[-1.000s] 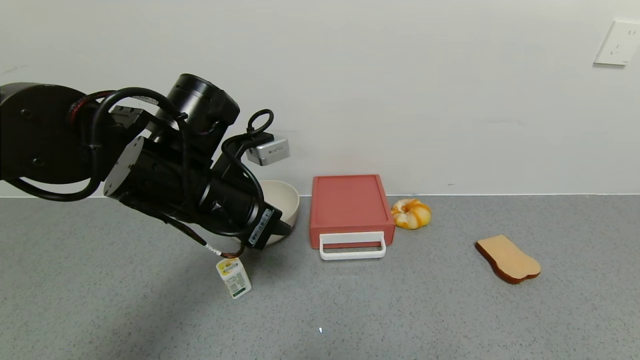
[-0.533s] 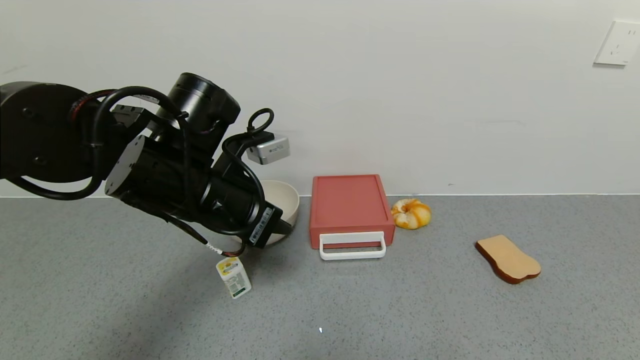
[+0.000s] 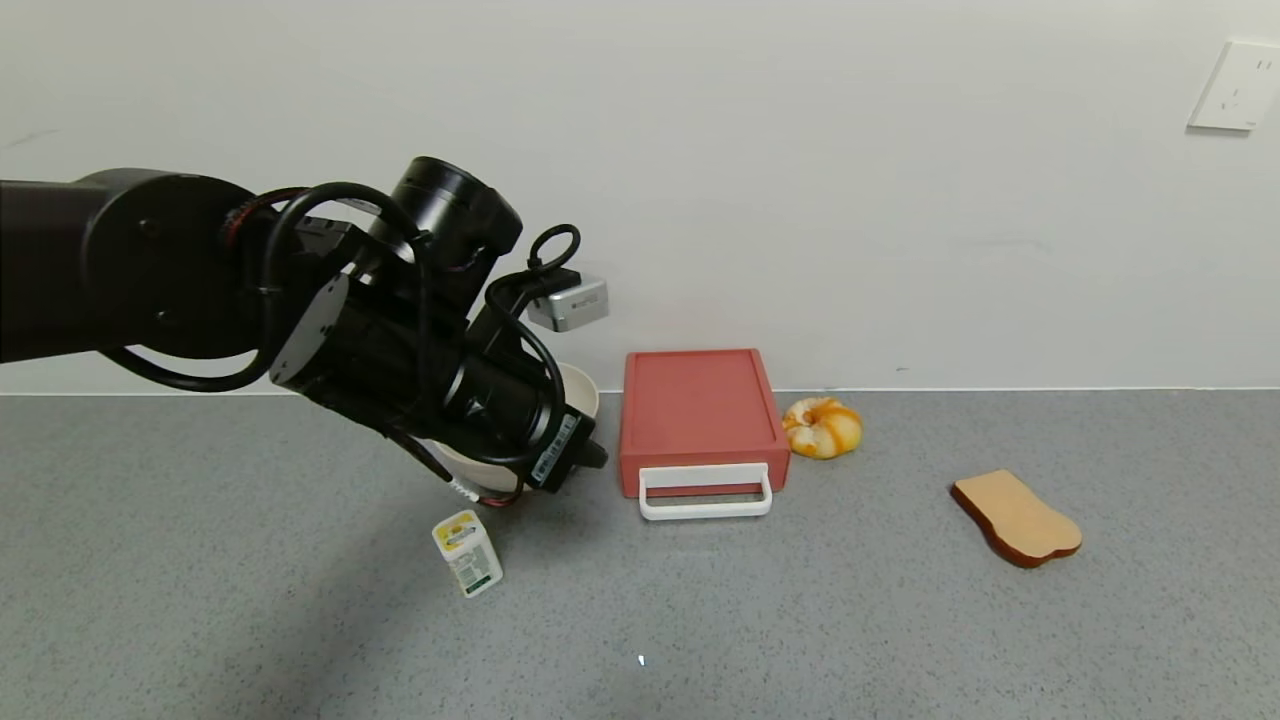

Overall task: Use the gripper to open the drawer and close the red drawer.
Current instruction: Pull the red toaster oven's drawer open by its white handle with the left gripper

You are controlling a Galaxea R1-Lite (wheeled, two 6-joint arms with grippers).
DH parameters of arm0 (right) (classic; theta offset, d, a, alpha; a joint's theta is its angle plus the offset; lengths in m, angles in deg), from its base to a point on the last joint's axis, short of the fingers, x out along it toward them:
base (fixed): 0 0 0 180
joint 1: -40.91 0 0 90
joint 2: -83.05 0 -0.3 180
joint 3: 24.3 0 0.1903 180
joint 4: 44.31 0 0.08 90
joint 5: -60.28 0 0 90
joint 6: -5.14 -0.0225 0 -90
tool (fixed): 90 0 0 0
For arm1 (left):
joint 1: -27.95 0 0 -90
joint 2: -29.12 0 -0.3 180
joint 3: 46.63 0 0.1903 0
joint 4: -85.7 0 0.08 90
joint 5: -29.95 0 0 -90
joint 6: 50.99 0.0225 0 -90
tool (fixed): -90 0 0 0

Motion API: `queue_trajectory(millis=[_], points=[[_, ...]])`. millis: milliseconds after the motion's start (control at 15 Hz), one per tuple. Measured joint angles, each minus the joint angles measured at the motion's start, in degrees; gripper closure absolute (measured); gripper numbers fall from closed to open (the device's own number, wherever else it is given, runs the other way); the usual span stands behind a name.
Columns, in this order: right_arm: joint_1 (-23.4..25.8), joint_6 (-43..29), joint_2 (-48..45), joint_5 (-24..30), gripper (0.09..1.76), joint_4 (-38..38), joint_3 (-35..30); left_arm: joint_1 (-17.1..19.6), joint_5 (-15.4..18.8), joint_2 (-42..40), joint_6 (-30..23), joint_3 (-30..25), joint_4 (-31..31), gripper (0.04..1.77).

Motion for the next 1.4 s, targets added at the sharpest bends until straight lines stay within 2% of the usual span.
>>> queue_trajectory(millis=[200,600,933,1133,1400], points=[[0.0,0.0,0.0,0.0,0.14,0.0,0.0,-1.8,-0.9,3.3,-0.9,2.7,0.2,1.70],[0.0,0.0,0.0,0.0,0.14,0.0,0.0,-4.7,-1.1,12.1,-11.9,10.5,0.4,1.70],[0.0,0.0,0.0,0.0,0.14,0.0,0.0,-6.9,-4.8,20.1,-25.2,18.9,0.3,1.70],[0.0,0.0,0.0,0.0,0.14,0.0,0.0,-7.9,-9.9,24.8,-28.9,22.2,2.0,1.70],[0.0,0.0,0.0,0.0,0.14,0.0,0.0,-8.5,-11.0,29.3,-33.9,22.7,7.1,1.70]])
